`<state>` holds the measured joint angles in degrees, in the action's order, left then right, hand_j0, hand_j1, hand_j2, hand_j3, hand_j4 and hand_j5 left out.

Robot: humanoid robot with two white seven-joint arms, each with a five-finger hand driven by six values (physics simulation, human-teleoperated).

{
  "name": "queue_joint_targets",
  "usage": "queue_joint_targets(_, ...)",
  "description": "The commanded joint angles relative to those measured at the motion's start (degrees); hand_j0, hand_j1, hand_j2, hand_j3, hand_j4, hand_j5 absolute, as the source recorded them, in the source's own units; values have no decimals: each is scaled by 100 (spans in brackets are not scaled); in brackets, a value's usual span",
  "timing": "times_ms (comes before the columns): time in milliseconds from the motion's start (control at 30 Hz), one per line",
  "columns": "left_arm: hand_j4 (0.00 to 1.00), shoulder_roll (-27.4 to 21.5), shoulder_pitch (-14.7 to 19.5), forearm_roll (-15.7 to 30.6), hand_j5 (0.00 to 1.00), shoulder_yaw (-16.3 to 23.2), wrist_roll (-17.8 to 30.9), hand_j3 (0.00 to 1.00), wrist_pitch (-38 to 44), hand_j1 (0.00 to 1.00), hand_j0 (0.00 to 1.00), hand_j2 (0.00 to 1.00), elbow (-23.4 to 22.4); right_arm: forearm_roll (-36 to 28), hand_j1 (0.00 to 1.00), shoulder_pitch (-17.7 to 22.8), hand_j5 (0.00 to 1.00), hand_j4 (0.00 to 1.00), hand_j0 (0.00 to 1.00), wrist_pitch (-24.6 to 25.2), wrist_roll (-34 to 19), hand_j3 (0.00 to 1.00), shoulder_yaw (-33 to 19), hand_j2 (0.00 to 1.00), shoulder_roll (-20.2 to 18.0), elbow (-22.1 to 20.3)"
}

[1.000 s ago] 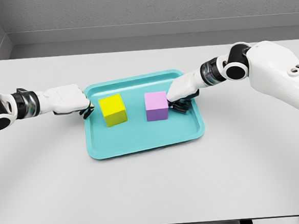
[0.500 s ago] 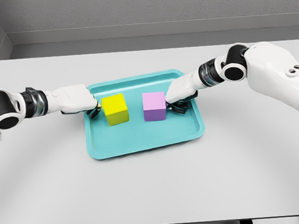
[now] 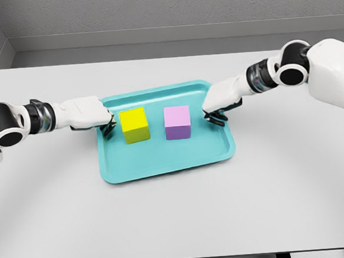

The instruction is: Push two cubes

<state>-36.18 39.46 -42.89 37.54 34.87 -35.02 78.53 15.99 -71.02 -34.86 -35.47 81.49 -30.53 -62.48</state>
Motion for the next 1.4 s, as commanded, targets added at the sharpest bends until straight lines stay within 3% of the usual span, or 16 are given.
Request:
queue_joint_targets(0,31,93,9,26,31,7,13,31,2,31,31,31,-136,308,13,0,13,13,13,-14,47,13,78,13,-111,-203)
queue_joint_targets(267,31,348,26,9,31,87,13,31,2,31,31,31,-136,308,14,-26,14,14,14,-14,47,14,122,14,-147,-379)
queue_joint_targets(567,31,322,88,9,31,87,13,31,2,31,31,31,-215,308,14,-26,14,14,14,-14,47,14,122,14,-147,-379)
queue_joint_targets(900,31,480,237,9,31,87,13,31,2,31,31,31,-514,282,14,0,14,14,14,-14,47,14,122,14,38,16)
queue_joint_targets(1367,31,673,325,0,31,183,13,31,2,31,31,31,-655,282,13,9,13,13,13,-14,47,13,306,13,179,16)
